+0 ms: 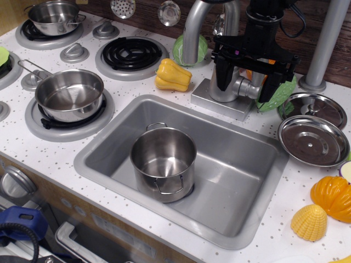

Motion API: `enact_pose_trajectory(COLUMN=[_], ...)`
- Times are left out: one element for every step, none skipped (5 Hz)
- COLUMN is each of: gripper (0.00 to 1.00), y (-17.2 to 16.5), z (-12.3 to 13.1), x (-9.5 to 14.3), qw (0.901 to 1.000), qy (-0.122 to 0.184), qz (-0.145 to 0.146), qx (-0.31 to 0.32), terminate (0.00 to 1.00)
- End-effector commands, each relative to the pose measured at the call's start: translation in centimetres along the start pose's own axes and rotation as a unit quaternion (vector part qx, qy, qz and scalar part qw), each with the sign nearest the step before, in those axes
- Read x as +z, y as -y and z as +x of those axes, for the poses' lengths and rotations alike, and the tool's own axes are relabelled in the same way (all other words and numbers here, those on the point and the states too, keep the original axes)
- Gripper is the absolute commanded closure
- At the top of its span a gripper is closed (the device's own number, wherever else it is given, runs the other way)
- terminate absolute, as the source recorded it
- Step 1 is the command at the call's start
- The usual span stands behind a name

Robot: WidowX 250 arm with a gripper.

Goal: Turn lever vertical to front

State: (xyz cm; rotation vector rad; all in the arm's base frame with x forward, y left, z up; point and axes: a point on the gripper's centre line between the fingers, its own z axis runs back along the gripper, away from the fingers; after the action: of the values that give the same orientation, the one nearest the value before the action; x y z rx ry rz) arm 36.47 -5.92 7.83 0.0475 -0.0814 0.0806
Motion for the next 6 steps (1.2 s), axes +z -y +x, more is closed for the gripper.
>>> enact_pose_trajectory(gripper=[0.0,0.0,0.0,0.0,0.0,0.0], y=[0.0,0.0,-0.3,-0.5,-0.5,-0.1], z=[0.0,0.9,1.9,2.8,4.0,5.0], x=[0.0,0.5,1.1,1.5,2.4,3.0], qw=[1.0,0.9982,0.9952,0.9901,0.9873,0.9862], qy=[0.0,0.056,0.091,0.134,0.153,0.159], qz=[0.0,0.015,0.035,0.041,0.043,0.046], qx=[0.0,0.013,0.01,0.01,0.005,0.0], terminate=[0.0,0.0,0.0,0.0,0.0,0.0])
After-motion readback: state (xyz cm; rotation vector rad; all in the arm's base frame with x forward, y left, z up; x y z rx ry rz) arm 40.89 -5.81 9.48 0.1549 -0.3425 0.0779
